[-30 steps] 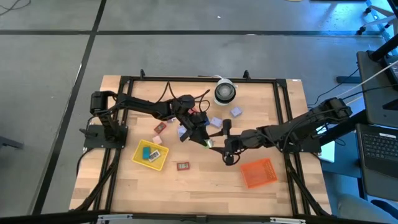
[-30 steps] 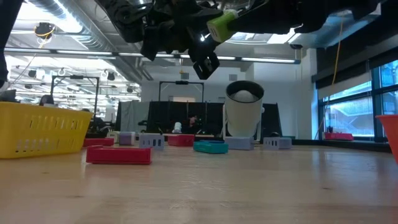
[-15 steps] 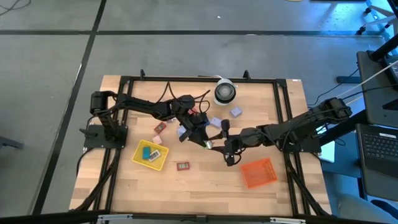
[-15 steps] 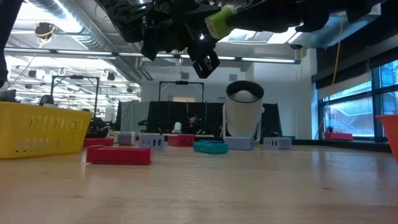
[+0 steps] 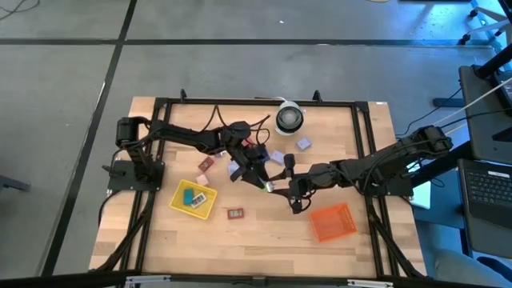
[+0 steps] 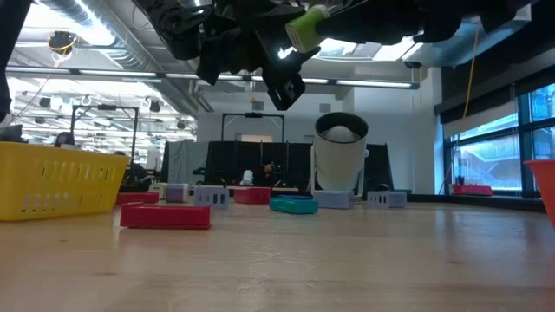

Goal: Pick & Place Office items
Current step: Put the bottom light green charger adapter into the orange bin

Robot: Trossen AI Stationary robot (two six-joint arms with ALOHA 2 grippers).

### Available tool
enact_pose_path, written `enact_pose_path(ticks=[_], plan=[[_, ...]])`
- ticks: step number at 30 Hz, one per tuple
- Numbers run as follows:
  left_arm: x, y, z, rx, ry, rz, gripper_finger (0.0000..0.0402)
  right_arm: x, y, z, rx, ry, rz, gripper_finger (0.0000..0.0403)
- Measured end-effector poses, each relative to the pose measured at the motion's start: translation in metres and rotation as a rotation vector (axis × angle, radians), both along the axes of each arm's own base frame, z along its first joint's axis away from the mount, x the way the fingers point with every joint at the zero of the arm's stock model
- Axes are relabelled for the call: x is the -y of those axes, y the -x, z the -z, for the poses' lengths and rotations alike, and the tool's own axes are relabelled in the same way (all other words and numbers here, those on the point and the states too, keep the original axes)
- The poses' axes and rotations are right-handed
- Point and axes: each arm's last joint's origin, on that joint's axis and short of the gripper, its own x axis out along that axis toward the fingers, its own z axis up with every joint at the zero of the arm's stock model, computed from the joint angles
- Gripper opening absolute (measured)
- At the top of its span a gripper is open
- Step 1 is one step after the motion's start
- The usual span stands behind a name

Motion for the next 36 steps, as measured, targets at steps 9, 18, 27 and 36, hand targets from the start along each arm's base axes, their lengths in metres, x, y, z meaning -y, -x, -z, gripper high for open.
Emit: enact_pose_path(ticks=[9, 18, 27, 36], plan=[[-0.015, 0.003, -0.004, 0.02, -0.005, -0.031, 0.0205, 0.005, 0.014, -0.017, 0.01, -0.03, 0.032, 0.0149], [-0.026, 0.004, -0.008, 0.061, -0.005, -0.054, 0.0205, 0.01, 0.031, -0.033, -0.004, -0.094, 0.057, 0.0149], [-0.038, 0.006, -0.008, 0.129, -0.093, -0.101, 0.0205, 0.015, 0.053, -0.038, -0.12, -0.246, 0.099, 0.0149], [-0.029, 0.04, -0.057, 0.244, -0.443, -0.239, 0.02, 0.026, 0.087, -0.051, -0.193, -0.379, 0.169, 0.0149]])
